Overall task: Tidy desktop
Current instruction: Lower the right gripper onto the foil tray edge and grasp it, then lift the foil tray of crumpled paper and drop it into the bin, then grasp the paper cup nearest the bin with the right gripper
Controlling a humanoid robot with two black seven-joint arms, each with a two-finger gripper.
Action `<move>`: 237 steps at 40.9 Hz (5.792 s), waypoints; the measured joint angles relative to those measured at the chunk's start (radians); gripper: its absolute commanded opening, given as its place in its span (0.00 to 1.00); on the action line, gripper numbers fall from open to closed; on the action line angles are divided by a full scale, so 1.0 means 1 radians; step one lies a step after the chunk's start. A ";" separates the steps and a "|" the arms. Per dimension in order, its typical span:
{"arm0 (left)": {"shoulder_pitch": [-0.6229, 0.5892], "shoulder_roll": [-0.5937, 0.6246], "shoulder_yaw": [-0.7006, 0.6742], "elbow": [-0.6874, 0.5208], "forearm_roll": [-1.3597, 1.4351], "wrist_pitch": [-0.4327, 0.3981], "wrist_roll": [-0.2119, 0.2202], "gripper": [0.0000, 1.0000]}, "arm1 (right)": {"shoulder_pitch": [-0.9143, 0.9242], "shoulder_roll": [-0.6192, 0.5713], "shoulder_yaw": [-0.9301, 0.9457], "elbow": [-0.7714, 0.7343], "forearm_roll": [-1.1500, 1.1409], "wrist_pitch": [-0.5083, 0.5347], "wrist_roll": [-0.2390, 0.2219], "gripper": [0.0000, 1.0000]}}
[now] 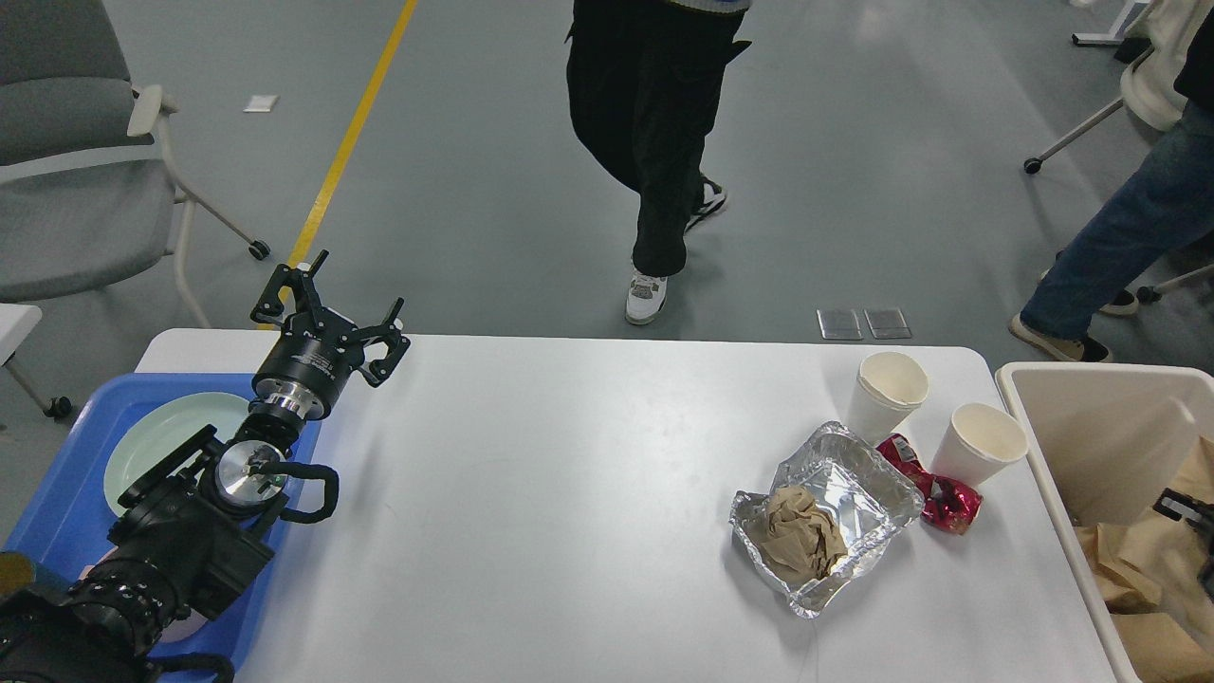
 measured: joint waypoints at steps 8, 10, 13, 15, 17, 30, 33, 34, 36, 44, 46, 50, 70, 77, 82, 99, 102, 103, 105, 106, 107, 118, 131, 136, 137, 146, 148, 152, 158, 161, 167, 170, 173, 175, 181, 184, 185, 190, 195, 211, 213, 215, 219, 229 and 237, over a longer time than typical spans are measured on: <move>0.000 0.000 0.000 0.001 0.000 0.000 0.000 0.97 | 0.022 0.005 0.031 -0.004 -0.005 0.011 -0.002 1.00; 0.000 0.000 0.000 0.001 0.000 0.000 0.000 0.97 | 0.064 0.003 0.035 0.010 -0.006 0.017 -0.002 1.00; 0.000 0.000 0.000 0.000 0.000 0.000 0.000 0.97 | 0.174 -0.010 0.035 0.070 -0.011 0.036 -0.002 1.00; 0.000 0.000 0.000 0.000 0.000 0.000 0.000 0.97 | 0.313 -0.032 0.025 0.173 -0.029 0.066 -0.001 1.00; 0.000 0.000 0.000 0.000 0.000 0.000 0.000 0.97 | 0.441 -0.053 0.018 0.272 -0.060 0.098 0.000 1.00; 0.000 0.000 0.000 -0.001 0.000 0.000 0.000 0.97 | 1.227 -0.085 0.017 0.879 -0.368 0.514 0.010 1.00; 0.000 0.000 0.000 -0.001 0.000 0.000 0.000 0.97 | 1.347 -0.069 0.030 1.022 -0.380 0.573 0.010 1.00; 0.000 0.000 0.000 -0.001 0.000 0.000 0.000 0.97 | 1.382 -0.059 0.037 1.079 -0.382 0.585 0.010 1.00; 0.000 0.000 0.000 -0.001 0.000 0.000 0.000 0.97 | 1.440 -0.034 0.056 1.201 -0.384 0.598 0.010 1.00; 0.000 0.000 0.000 -0.001 0.000 0.000 0.000 0.97 | 1.417 0.035 0.103 1.398 -0.370 0.513 0.007 1.00; 0.000 0.000 0.000 -0.001 0.000 0.000 0.001 0.97 | 1.367 0.046 0.103 1.400 -0.356 0.459 0.004 1.00; 0.000 0.000 0.000 -0.001 0.000 0.000 0.001 0.97 | 1.234 0.059 0.105 1.381 -0.305 0.318 0.002 1.00; 0.001 0.000 0.000 -0.001 0.000 0.000 0.000 0.97 | 0.659 0.108 0.358 1.145 -0.132 -0.058 0.008 0.97; 0.001 0.000 0.000 -0.001 0.000 0.000 0.000 0.97 | 0.588 0.147 0.364 1.061 -0.129 -0.104 0.009 0.34; 0.001 0.000 0.000 -0.001 0.000 0.000 0.000 0.97 | 0.579 0.151 0.382 1.054 -0.129 -0.108 0.010 0.00; 0.000 0.000 0.000 -0.001 0.000 0.000 0.001 0.97 | 0.624 0.136 0.422 1.123 -0.130 -0.128 0.012 0.00; 0.000 0.000 0.000 -0.001 0.000 0.000 0.001 0.97 | 0.635 0.130 0.422 1.141 -0.130 -0.128 0.012 0.00; 0.000 0.000 0.000 -0.001 0.000 0.000 0.001 0.97 | 0.638 0.128 0.422 1.145 -0.131 -0.128 0.012 0.00; 0.000 0.000 0.000 -0.001 0.000 0.000 0.000 0.97 | 0.650 0.117 0.422 1.161 -0.132 -0.127 0.012 0.00; 0.000 0.000 0.000 -0.001 0.000 0.000 0.000 0.97 | 0.656 0.112 0.422 1.168 -0.132 -0.126 0.012 0.00; 0.000 0.000 0.000 -0.001 0.000 0.000 0.000 0.97 | 0.662 0.107 0.422 1.175 -0.133 -0.125 0.012 0.00; 0.000 0.000 0.000 -0.001 0.000 0.000 0.000 0.97 | 0.758 0.034 0.415 1.269 -0.142 -0.114 0.012 0.00; 0.000 0.000 0.000 -0.001 0.000 0.000 0.000 0.97 | 1.017 -0.085 0.395 1.456 -0.149 -0.009 0.011 0.00; 0.001 0.000 0.000 -0.001 0.000 0.000 0.000 0.97 | 1.300 -0.116 0.337 1.525 -0.149 0.211 0.011 0.00; 0.001 0.000 0.000 0.000 0.000 0.000 0.000 0.97 | 1.345 -0.116 0.331 1.529 -0.149 0.254 0.011 0.00; 0.001 0.000 0.000 0.000 0.000 0.000 0.000 0.97 | 1.624 -0.081 0.313 1.536 -0.150 0.558 0.008 0.00; 0.001 0.000 0.000 0.000 0.000 0.000 0.000 0.97 | 1.636 -0.073 0.310 1.531 -0.155 0.567 0.007 0.00; 0.001 0.000 0.000 0.000 0.000 0.000 0.000 0.97 | 1.631 -0.071 0.285 1.505 -0.193 0.560 0.006 0.00; 0.001 0.000 0.000 -0.001 0.000 0.000 0.000 0.97 | 1.488 -0.131 0.182 1.360 -0.260 0.517 0.006 0.00; 0.001 0.000 0.000 -0.001 0.000 0.000 0.000 0.97 | 1.409 -0.175 0.169 1.268 -0.266 0.514 0.006 0.00; 0.000 0.000 0.000 -0.001 0.000 0.000 0.000 0.97 | 1.214 -0.262 0.167 1.017 -0.268 0.510 0.006 0.00; 0.000 0.000 0.000 -0.001 0.000 0.000 0.000 0.97 | 1.089 -0.298 0.178 0.855 -0.258 0.504 0.006 0.00; 0.000 0.000 0.000 -0.001 0.000 0.000 0.000 0.97 | 0.997 -0.316 0.191 0.748 -0.248 0.500 0.006 0.00; 0.000 0.000 0.000 -0.001 0.000 0.000 0.000 0.97 | 0.915 -0.327 0.213 0.667 -0.238 0.499 0.005 0.00; 0.000 0.000 0.000 -0.001 0.000 0.000 0.000 0.97 | 0.677 -0.339 0.320 0.463 -0.185 0.497 0.001 0.00; 0.000 0.000 0.000 -0.001 0.000 0.000 0.001 0.97 | 0.558 -0.339 0.384 0.368 -0.154 0.496 -0.001 0.00; 0.000 0.000 0.000 -0.001 0.000 0.000 0.001 0.97 | 0.477 -0.336 0.428 0.306 -0.135 0.492 -0.004 0.00; 0.000 0.000 0.000 -0.001 0.000 0.000 0.001 0.97 | 0.307 -0.318 0.514 0.194 -0.108 0.455 -0.019 0.00; 0.000 0.000 0.000 -0.001 0.000 0.000 0.001 0.97 | 0.155 -0.255 0.588 0.101 -0.101 0.338 -0.053 0.00; 0.000 0.000 0.000 -0.001 0.000 0.000 0.000 0.97 | 0.030 -0.117 0.573 -0.001 -0.137 0.114 -0.201 1.00; 0.000 0.000 0.000 -0.001 0.000 0.000 0.000 0.97 | 0.028 -0.115 0.555 -0.001 -0.148 0.113 -0.202 1.00; 0.000 0.000 0.000 -0.001 0.000 0.000 0.000 0.97 | 0.028 -0.115 0.538 -0.001 -0.155 0.111 -0.203 1.00; 0.000 0.000 0.000 -0.001 0.000 0.000 0.000 0.97 | 0.035 -0.115 0.523 -0.001 -0.160 0.111 -0.203 1.00; 0.000 0.000 0.000 -0.001 0.000 0.000 0.000 0.97 | 0.201 -0.135 0.515 0.067 -0.206 0.132 -0.203 1.00; 0.000 0.000 0.000 -0.001 0.000 0.000 0.000 0.97 | 0.608 -0.220 0.455 0.419 -0.438 0.314 -0.201 1.00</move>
